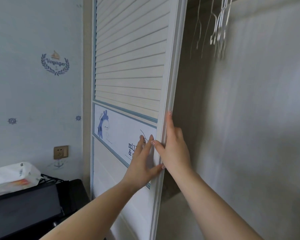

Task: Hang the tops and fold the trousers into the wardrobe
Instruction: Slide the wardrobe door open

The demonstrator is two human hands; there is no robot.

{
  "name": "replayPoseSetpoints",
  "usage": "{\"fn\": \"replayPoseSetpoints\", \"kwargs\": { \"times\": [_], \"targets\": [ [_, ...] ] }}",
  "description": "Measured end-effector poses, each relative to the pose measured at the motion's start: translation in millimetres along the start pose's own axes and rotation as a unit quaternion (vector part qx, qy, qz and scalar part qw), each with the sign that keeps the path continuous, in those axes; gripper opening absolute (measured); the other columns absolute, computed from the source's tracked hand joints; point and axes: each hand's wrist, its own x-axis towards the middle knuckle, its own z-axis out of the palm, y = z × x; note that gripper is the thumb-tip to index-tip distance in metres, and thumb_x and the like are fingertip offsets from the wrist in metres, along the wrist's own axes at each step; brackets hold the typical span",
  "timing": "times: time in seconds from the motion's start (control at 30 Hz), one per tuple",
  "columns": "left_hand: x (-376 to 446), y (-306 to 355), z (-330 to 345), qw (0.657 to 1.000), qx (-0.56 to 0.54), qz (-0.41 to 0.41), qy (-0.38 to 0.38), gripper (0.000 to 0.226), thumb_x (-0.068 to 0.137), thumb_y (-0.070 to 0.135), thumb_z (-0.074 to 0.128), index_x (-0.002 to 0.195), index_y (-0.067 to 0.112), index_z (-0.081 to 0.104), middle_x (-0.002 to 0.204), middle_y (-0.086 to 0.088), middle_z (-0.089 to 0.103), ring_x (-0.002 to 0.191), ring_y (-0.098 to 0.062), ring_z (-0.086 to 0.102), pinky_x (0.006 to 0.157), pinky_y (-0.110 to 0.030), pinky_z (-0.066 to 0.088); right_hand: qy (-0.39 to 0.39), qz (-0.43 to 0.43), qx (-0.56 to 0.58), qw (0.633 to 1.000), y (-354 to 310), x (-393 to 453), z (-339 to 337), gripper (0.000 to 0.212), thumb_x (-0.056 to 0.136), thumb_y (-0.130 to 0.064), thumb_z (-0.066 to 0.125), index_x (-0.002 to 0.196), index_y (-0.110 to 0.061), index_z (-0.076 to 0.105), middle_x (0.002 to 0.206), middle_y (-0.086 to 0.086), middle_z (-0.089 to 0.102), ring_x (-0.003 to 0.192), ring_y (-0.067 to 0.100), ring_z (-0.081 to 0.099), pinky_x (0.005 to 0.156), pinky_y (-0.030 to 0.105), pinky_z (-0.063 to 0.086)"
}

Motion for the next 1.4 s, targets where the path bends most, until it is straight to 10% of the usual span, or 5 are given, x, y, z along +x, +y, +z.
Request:
{"fn": "replayPoseSetpoints", "kwargs": {
  "times": [0.43,0.67,1.4],
  "targets": [
    [43,-63,-22,1.000,0.002,-0.017,0.009,0.093,0.083,0.042,0.068,0.136,0.055,-0.007,0.159,0.013,-0.015,0.147,-0.012,-0.004,0.119,-0.041,0.019,0.008,-0.005,-0.008,1.000,-2,39,56,0.087,0.091,-0.032,0.061,0.145,-0.050,-0.004,0.109,-0.009,0.031,0.088,0.010,0.052,0.076,0.032,0.055],
    [59,-87,-33,1.000,0.006,-0.012,0.010,0.092,0.083,0.041,0.067,0.137,0.053,-0.007,0.159,0.011,-0.016,0.147,-0.013,-0.006,0.119,-0.046,0.019,-0.009,-0.025,-0.031,0.999,-6,57,82,0.084,0.092,-0.035,0.057,0.147,-0.046,-0.005,0.157,-0.002,0.001,0.145,0.019,0.015,0.105,0.039,0.042],
    [83,-115,-52,1.000,0.015,-0.027,-0.006,0.094,0.084,0.036,0.067,0.143,0.044,-0.006,0.159,0.008,-0.015,0.148,-0.018,-0.003,0.118,-0.046,0.021,-0.045,-0.007,-0.037,0.998,-12,78,118,0.091,0.093,-0.033,0.057,0.142,-0.051,-0.018,0.153,-0.011,-0.030,0.148,0.024,0.007,0.102,0.033,0.044]
  ]
}}
